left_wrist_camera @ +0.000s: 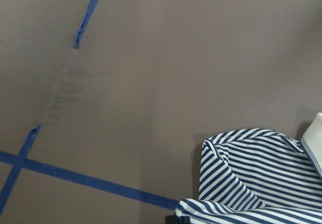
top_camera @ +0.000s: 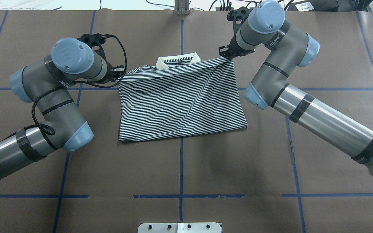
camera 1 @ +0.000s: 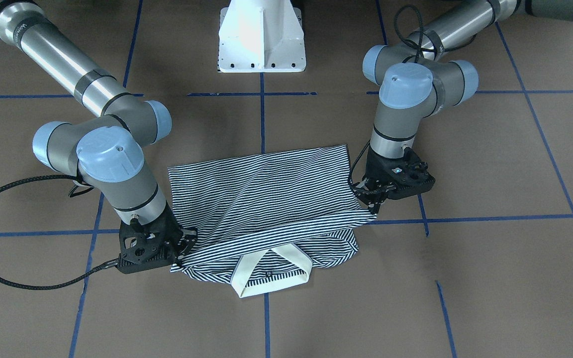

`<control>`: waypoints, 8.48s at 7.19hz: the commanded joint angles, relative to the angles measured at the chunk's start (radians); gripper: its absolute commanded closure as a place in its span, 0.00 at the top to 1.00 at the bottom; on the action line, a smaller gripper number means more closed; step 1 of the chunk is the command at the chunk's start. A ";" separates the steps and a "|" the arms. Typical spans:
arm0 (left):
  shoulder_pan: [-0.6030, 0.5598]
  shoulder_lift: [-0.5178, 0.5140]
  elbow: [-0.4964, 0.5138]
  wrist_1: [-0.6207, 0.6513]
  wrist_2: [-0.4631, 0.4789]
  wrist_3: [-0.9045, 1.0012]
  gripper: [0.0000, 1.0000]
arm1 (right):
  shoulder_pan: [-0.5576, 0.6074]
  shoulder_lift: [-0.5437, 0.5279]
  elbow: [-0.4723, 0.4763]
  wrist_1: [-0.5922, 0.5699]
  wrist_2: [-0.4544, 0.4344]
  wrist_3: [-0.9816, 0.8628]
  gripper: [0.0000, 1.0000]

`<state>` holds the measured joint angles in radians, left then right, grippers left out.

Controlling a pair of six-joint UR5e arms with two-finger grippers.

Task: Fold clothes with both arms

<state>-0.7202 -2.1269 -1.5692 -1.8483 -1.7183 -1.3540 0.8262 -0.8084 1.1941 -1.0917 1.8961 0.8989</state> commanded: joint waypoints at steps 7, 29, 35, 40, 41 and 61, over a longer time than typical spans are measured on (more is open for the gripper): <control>-0.016 -0.044 0.032 -0.003 0.000 -0.013 0.00 | -0.013 0.017 -0.019 0.032 0.000 0.006 0.00; -0.024 -0.044 -0.074 0.015 -0.006 -0.036 1.00 | -0.397 -0.727 0.789 0.024 0.072 0.248 0.00; 0.005 0.027 -0.178 0.029 -0.070 -0.039 1.00 | -0.728 -0.789 0.920 0.038 -0.121 0.439 1.00; 0.381 0.075 -0.213 0.026 0.008 -0.455 0.88 | -0.457 -0.666 0.914 0.038 -0.146 0.426 1.00; 0.377 0.071 -0.195 0.026 0.012 -0.452 0.86 | -0.455 -0.666 0.914 0.038 -0.149 0.425 1.00; -0.033 -0.299 0.462 -0.338 0.046 -0.079 0.00 | -0.424 -0.666 0.914 0.038 -0.149 0.429 1.00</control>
<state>-0.7106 -2.3310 -1.2790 -2.0330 -1.6771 -1.5127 0.3962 -1.4752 2.1105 -1.0539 1.7493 1.3284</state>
